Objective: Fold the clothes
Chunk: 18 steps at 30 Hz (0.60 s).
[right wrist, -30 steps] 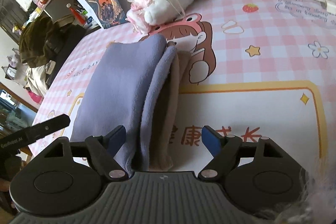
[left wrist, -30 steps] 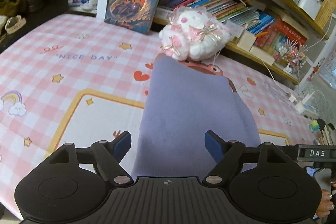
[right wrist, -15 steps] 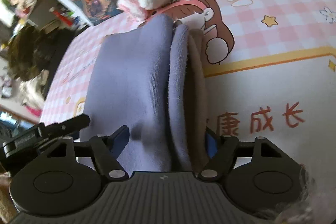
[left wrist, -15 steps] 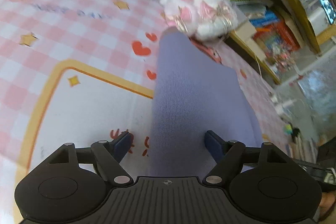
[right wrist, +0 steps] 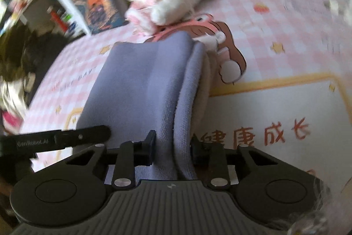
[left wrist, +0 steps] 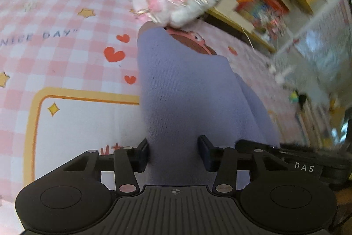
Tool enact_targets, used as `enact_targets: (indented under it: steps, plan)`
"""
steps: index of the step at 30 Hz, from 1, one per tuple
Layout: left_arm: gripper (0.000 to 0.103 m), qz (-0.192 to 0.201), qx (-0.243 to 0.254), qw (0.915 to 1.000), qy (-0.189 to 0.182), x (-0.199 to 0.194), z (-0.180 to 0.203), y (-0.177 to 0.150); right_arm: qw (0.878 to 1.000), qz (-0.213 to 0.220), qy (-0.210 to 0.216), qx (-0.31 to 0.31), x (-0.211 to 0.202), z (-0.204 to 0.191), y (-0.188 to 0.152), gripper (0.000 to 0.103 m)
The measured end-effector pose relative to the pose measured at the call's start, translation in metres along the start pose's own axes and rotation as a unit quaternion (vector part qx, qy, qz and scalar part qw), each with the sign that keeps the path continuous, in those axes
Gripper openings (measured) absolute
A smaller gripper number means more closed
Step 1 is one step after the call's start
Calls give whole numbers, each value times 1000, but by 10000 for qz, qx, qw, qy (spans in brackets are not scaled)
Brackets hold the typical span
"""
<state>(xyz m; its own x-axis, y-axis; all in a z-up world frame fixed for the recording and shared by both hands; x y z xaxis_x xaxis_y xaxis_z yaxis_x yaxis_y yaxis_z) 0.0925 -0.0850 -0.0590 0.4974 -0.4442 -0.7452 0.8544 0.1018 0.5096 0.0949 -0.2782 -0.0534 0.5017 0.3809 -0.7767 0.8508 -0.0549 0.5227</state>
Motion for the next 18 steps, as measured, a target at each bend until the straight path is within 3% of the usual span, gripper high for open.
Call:
enact_targets:
  steps: [3,6,8,10,15,18]
  plan:
    - [47,-229,-121,9996,-83,-3,-3,-5,9996,-266,88,-72,-4,1,-10,27]
    - [57,-355,-489,9980,-176,2,-12,-8,9980,-454,358,261,-6,12,-12,31]
    - [61,-344,-668,9969,-234,6,-15,-9,9964,-552,453,448,-3,20,-11,41]
    - [65,-303,-774,9962,-273,9,-16,-8,9946,-622,570,599,1,25,-9,45]
    - [65,-109,-990,9947,-267,15,-14,-11,9904,-800,828,768,12,31,-9,51]
    - [55,7,-940,9955,-123,11,-7,-13,9908,-785,927,594,15,27,-9,43]
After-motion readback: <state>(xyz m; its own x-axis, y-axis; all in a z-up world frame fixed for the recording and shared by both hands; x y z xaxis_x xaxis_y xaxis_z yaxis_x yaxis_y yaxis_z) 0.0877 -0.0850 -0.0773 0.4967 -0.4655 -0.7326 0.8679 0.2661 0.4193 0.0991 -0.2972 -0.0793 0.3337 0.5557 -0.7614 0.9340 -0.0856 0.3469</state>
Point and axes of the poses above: each gripper's, at about its wrist camera, not at the fingertips, and x roughly the way its jaws point, z to its right, y to its top, the point moved 6 cm from there along x, roughly the way its jaws point, and after that the axes turned 3 degrees about x, right-handed, at the moved point
